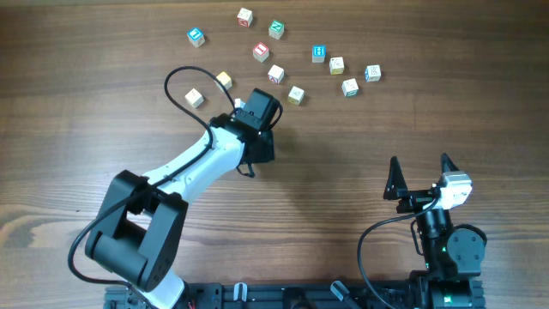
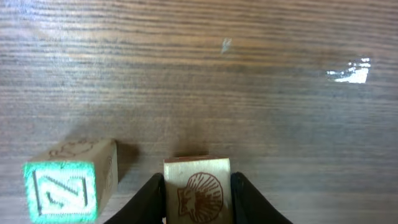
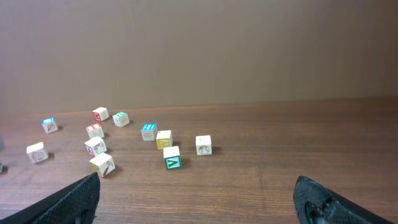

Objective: Form a horizontal line
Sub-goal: 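Carry the red block beside the green block with the left gripper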

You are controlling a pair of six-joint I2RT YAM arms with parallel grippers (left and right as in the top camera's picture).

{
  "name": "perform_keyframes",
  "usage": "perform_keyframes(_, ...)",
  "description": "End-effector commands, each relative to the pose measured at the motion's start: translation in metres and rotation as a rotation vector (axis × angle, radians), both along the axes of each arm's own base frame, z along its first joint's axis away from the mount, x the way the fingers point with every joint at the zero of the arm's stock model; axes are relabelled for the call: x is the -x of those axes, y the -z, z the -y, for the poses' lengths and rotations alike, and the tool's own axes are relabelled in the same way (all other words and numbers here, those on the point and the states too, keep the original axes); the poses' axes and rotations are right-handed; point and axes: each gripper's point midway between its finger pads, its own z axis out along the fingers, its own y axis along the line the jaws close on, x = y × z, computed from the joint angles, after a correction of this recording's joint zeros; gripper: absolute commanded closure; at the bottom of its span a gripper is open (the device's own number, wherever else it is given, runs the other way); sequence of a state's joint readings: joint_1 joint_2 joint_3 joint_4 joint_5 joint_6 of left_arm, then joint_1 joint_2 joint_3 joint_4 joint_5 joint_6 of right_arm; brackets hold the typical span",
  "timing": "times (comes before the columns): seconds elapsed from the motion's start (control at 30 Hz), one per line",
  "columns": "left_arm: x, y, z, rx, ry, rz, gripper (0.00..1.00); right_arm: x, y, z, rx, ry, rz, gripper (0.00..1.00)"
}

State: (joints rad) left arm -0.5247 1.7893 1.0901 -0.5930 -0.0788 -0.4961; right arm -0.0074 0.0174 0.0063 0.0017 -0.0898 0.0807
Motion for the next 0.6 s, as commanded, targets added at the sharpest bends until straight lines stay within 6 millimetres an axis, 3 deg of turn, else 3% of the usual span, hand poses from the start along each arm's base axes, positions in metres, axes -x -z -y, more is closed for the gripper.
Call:
perform_keyframes(0.0, -0.0019, 0.0014, -0.0032, -0.012, -0.014, 0.029, 0.7, 0.0007, -0.0025, -0.0033, 0.01, -0.017, 0.013, 0.0)
perform_keyframes(0.27, -0.0018, 0.0026, -0.0029, -0.012, -0.014, 0.028, 0.69, 0.0007, -0.0025, -0.0033, 0.01, -0.017, 0.013, 0.0)
perform_keyframes(0.57, -0.0014, 0.0031, -0.003, -0.012, -0.013, 0.025, 0.59, 0.0007, -0.0025, -0.0033, 0.01, -0.017, 0.013, 0.0)
